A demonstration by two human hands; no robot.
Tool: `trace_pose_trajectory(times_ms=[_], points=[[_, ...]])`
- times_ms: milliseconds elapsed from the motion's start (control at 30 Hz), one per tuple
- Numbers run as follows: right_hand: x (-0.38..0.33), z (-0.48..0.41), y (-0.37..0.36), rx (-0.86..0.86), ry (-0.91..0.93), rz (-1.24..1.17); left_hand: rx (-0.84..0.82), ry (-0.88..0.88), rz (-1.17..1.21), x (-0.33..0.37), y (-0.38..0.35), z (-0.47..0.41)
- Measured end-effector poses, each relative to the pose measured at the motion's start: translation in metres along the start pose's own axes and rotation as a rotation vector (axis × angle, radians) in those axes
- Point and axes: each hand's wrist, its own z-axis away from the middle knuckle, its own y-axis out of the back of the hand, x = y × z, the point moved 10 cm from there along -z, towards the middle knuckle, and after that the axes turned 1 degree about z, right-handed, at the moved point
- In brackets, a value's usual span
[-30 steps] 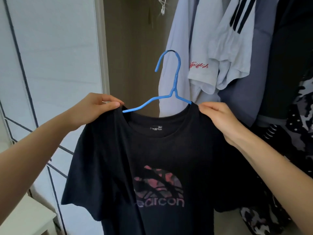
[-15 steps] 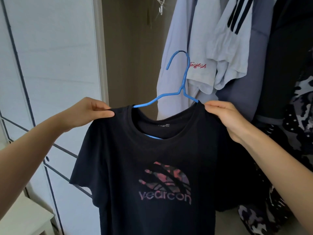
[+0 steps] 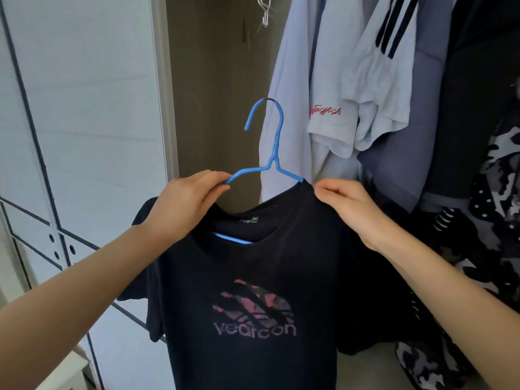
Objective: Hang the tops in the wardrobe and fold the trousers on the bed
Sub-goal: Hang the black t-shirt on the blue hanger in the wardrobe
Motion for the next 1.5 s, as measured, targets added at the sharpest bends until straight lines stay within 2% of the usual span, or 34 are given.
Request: trace_pose_trajectory(times_ms=[200,267,333,500,567,867,1000,1100,1267,1500], points=[[-0.023,0.010,0.016,0.116,0.332,0.529,0.059,0.057,0.014,-0.019,0.007,0.001],[-0.025,0.010,0.018,0.105,0.363,0.624,0.067,0.098,0.034,-0.027,0.008,0.000],[-0.022,0.008,0.017,0.057,0.323,0.621,0.089,0.142,0.058,-0.036,0.010,-0.001],[-0.033,0.012,0.008,-0.180,0.205,0.405,0.146,0.163,0.077,-0.049,0.019,-0.012],[-0.048,0.018,0.005,-0.212,0.199,0.314,0.178,0.158,0.069,-0.051,0.025,-0.020],[-0.065,0.031,0.010,-0.204,-0.038,0.137,0.245,0.117,0.093,-0.042,0.032,-0.067],[-0.085,0.037,0.034,-0.155,-0.119,-0.293,0.286,0.095,0.083,-0.035,0.037,-0.098],[-0.113,0.044,0.062,-0.023,-0.113,-0.565,0.338,0.062,0.111,-0.025,0.049,-0.120],[-0.149,0.049,0.104,0.181,-0.056,-0.572,0.374,0.037,0.238,-0.006,0.058,-0.159],[-0.186,0.039,0.062,0.060,-0.072,-0.567,0.221,0.259,0.266,-0.030,0.037,-0.197]])
